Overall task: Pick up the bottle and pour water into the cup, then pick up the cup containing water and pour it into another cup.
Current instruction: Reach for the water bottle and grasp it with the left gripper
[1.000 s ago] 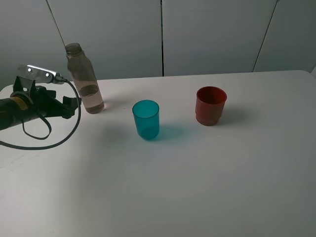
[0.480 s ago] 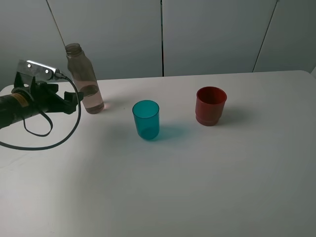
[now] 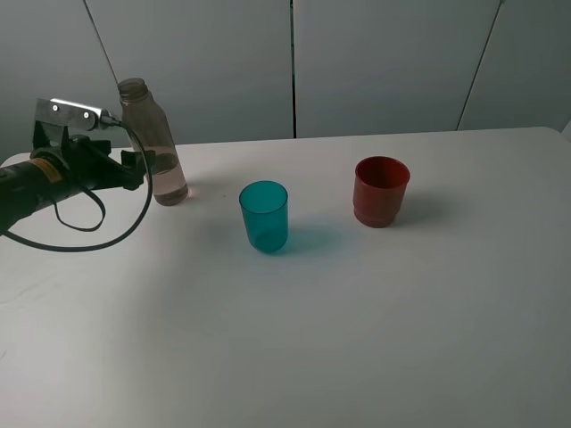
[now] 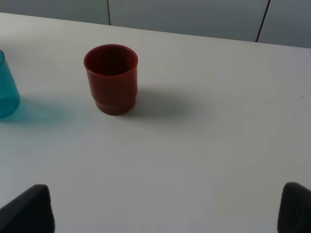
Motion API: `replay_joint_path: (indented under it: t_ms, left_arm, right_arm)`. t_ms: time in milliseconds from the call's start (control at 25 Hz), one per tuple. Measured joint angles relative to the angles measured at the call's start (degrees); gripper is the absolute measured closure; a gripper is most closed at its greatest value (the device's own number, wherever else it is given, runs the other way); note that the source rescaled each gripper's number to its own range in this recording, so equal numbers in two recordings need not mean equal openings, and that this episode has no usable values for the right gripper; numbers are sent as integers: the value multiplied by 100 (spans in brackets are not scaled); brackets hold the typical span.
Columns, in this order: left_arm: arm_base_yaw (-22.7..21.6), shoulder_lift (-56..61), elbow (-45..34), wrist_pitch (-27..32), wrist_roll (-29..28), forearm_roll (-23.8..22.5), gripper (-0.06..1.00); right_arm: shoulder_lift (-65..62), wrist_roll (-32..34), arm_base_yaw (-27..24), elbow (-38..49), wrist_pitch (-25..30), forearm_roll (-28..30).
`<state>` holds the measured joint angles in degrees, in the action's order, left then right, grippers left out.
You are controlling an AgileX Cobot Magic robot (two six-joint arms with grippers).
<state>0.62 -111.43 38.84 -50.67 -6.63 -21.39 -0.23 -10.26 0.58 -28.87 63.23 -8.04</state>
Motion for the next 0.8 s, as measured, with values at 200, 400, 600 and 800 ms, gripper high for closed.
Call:
replay_joint_path:
  t_ms: [200,400,600,800]
  left_arm:
    - [0,-8,126,0,-25,-164,-4]
    - [0,-17,316,27,-34,-357,-4]
    - [0,-161,443,37,-34,-446,-4]
    - [98,-467,575,37,-45,-458,-4]
  right_arm:
    - [0,0,0,0,0,0]
    - [0,0,0,0,0,0]
    - [0,0,0,0,0,0]
    - [0,0,0,0,0,0]
